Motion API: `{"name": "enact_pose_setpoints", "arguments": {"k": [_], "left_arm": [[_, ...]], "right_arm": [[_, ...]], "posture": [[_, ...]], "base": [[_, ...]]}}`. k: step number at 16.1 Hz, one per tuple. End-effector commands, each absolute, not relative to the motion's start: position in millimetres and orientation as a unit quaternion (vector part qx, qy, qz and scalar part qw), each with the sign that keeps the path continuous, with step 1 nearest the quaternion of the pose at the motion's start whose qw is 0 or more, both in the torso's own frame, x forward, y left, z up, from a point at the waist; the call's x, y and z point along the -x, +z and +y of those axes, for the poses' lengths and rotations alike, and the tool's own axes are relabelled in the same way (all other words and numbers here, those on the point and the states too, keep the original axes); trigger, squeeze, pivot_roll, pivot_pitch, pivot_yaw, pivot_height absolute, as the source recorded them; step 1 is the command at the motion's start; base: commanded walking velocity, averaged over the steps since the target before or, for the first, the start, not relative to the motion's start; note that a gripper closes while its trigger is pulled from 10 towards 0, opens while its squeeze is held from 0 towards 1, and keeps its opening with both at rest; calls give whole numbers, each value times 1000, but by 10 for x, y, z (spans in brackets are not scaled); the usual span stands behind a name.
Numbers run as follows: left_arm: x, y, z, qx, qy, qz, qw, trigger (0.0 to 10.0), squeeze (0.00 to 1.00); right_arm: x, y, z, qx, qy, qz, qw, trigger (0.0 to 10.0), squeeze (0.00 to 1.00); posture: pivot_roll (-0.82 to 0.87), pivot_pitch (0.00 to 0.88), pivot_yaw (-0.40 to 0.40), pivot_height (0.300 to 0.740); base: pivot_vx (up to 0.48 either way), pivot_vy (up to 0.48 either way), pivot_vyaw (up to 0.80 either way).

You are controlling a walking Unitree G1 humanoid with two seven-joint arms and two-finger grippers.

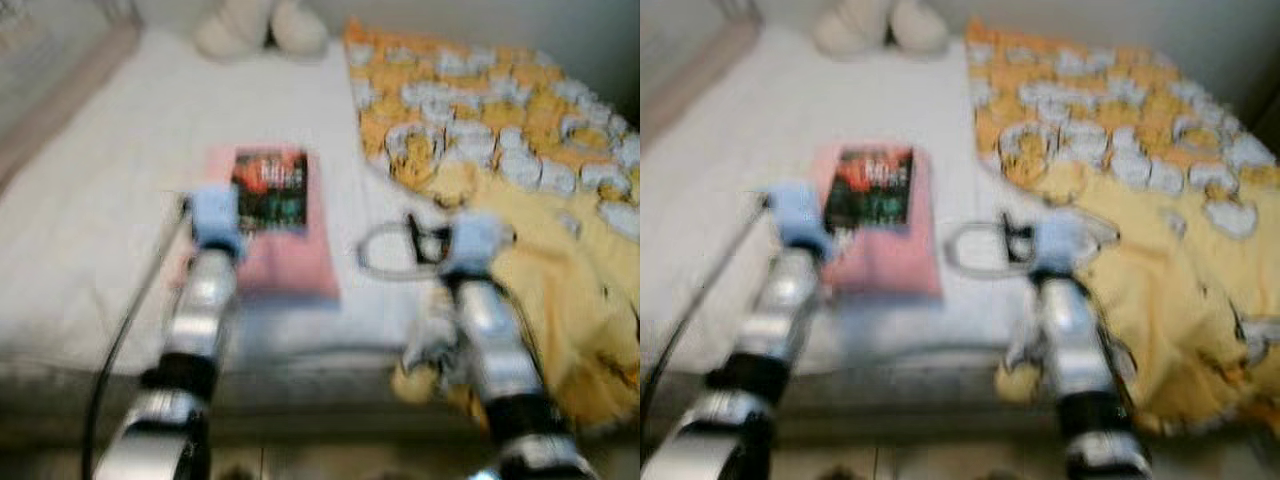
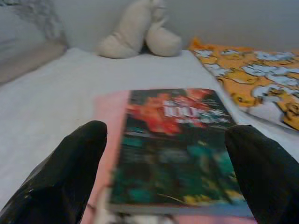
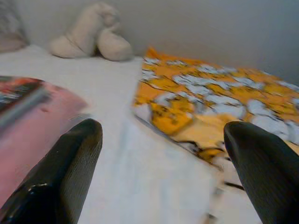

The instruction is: Clean up the room

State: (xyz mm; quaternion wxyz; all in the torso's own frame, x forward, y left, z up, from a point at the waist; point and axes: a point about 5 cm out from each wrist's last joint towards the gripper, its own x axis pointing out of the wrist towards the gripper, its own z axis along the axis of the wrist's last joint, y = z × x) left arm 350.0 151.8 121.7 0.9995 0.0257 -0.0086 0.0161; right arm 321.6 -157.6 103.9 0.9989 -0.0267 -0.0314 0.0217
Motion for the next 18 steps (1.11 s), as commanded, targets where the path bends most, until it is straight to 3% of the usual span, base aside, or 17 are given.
{"name": "enact_pose_setpoints", "arguments": {"k": [1,4,6,12,18], "left_arm": [[-3513,1251,1625,-30,27,-12,999,10000,0],[-3567,1255,1701,-52,61,-3,997,10000,0],[-3604,1282,1790,-52,91,-2,995,10000,0],[-3665,1321,1781,-19,59,-1,998,10000,0],[-3666,1325,1717,-11,60,-7,998,10000,0]], "right_arm": [[-3222,1073,-1497,20,35,-36,999,10000,0],[-3202,1041,-1480,20,42,-27,999,10000,0],[-3191,1032,-1478,21,45,-24,998,10000,0],[-3148,990,-1471,19,57,-15,998,10000,0],[-3134,986,-1424,20,68,-15,997,10000,0]], "posture": [[24,0,-13,740],[26,0,-18,740],[23,0,-20,740],[15,0,-20,740],[18,0,-25,740]], "base": [[461,0,0],[461,0,0],[0,0,0],[0,0,0],[480,0,0]]}}
